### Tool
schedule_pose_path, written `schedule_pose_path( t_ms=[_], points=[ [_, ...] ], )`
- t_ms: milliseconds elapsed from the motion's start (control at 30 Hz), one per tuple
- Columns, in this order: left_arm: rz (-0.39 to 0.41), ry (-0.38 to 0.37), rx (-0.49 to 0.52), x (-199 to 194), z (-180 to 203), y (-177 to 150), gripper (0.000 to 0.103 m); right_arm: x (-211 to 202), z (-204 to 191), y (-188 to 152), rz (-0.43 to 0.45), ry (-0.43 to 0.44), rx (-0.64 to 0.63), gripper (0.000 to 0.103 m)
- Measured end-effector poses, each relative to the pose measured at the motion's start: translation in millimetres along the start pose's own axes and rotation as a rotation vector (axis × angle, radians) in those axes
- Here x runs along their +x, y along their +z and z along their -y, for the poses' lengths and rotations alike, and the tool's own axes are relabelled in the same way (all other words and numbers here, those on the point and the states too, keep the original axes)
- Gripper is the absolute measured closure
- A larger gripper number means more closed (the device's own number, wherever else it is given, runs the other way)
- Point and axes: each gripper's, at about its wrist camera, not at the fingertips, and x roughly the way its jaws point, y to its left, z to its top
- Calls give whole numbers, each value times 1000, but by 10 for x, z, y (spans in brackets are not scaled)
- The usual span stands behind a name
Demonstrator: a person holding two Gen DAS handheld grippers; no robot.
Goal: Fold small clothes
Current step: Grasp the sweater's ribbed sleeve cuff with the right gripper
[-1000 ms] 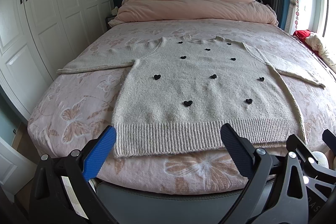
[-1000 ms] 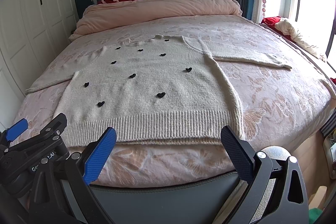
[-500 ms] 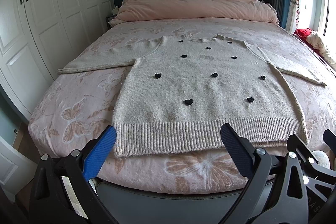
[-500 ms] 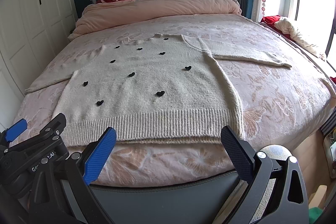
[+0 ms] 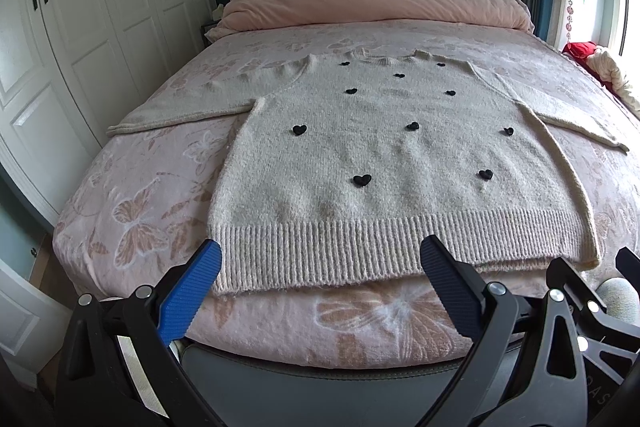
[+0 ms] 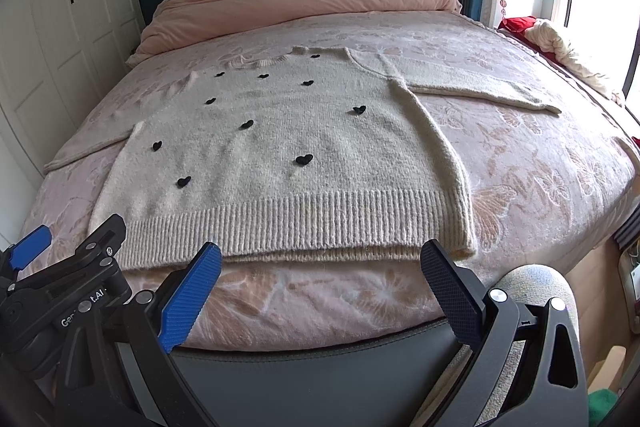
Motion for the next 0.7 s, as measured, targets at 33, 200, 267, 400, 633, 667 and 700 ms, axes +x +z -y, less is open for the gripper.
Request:
schedule_pose_path(
  t_ms=[33,200,267,400,633,667,700],
  points=[
    [-5,3,4,33,15,4,6,34,1,4,-7,4,-4,5],
    [-36,9,17,214,88,76,6,242,81,135,-21,7,-21,5],
    [-50,15,21,305,119,131,6,347,186,241,-28,4,1,5],
    [-79,25,25,516,196,270,6,659,544,558,-40,-6,60,5],
    [-129,29,23,902,341,523,6,1350,1910,1393,-10,-35,263,5],
    [-141,15,11,958,344,559,5,1490,2214,1514,-11,-38,320,5],
    [-157,-4,-6,1011,337,591,5,1598,2471,1602,-8,-40,368,5]
  ],
)
